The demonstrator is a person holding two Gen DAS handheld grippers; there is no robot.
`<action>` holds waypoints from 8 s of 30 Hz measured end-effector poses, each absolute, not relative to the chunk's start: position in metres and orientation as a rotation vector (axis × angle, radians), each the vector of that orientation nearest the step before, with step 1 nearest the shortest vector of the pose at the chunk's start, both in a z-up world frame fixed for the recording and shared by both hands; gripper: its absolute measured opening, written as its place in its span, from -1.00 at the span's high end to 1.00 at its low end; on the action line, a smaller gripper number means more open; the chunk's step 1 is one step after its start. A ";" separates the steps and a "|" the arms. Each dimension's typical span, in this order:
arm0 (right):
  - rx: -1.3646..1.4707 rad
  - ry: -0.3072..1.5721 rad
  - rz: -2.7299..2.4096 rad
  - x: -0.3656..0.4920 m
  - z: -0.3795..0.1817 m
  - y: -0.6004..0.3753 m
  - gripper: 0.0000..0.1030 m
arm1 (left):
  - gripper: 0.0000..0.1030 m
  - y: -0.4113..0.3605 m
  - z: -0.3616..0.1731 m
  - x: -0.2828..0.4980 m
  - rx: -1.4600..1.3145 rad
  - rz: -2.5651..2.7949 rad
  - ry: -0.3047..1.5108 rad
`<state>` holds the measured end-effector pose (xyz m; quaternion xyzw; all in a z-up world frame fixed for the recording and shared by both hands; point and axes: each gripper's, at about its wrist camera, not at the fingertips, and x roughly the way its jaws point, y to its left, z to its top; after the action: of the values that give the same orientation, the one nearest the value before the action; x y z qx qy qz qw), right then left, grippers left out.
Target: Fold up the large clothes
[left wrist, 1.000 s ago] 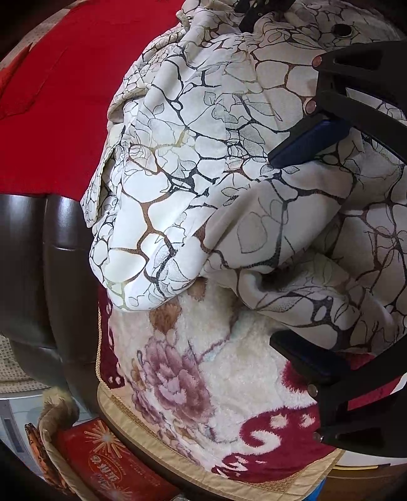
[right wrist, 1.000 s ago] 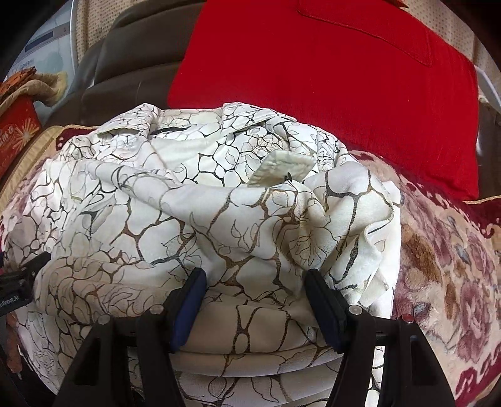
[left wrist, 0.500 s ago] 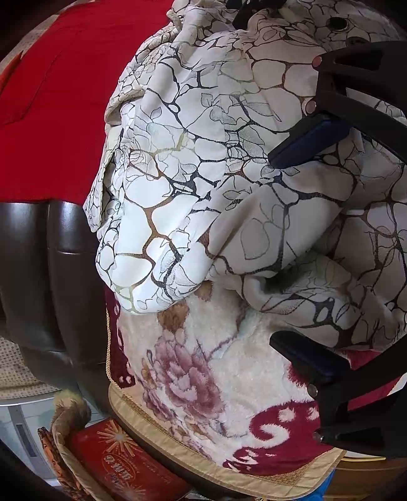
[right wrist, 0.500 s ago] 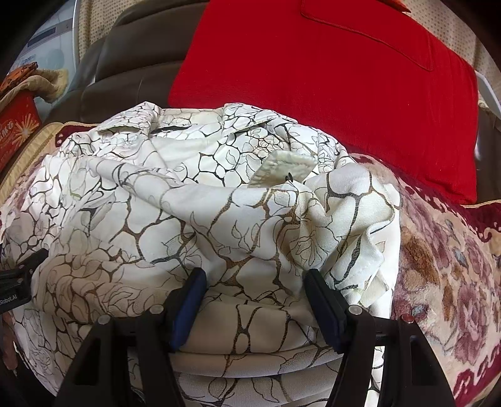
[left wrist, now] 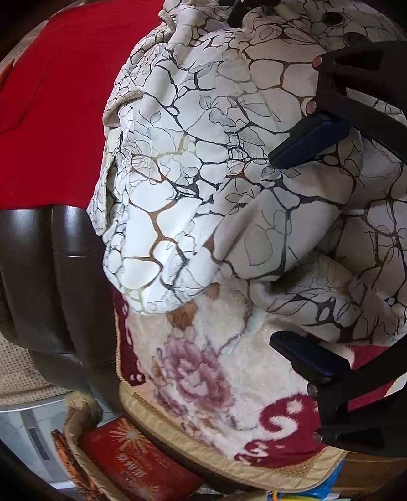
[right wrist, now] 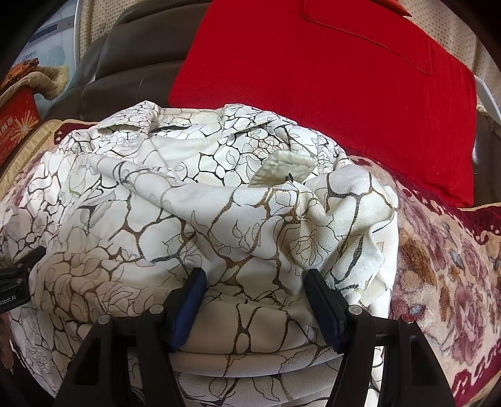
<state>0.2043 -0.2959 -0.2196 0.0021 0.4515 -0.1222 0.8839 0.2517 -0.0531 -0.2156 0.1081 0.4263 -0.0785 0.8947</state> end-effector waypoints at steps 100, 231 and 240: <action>0.710 0.816 0.205 0.045 -0.104 -0.347 0.79 | 0.77 0.001 -0.107 0.172 0.013 -0.849 0.949; 0.754 0.712 -0.204 0.207 -0.163 -0.435 0.68 | -0.75 -0.010 -0.165 0.321 -0.134 -0.265 0.999; 0.906 0.857 -0.232 0.231 -0.216 -0.478 0.66 | -0.75 -0.013 -0.194 0.359 -0.136 -0.182 1.155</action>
<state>0.2314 -0.4779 -0.2157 0.4232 0.4005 -0.1084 0.8054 0.3590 -0.0134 -0.1940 -0.0643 0.5447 -0.0859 0.8317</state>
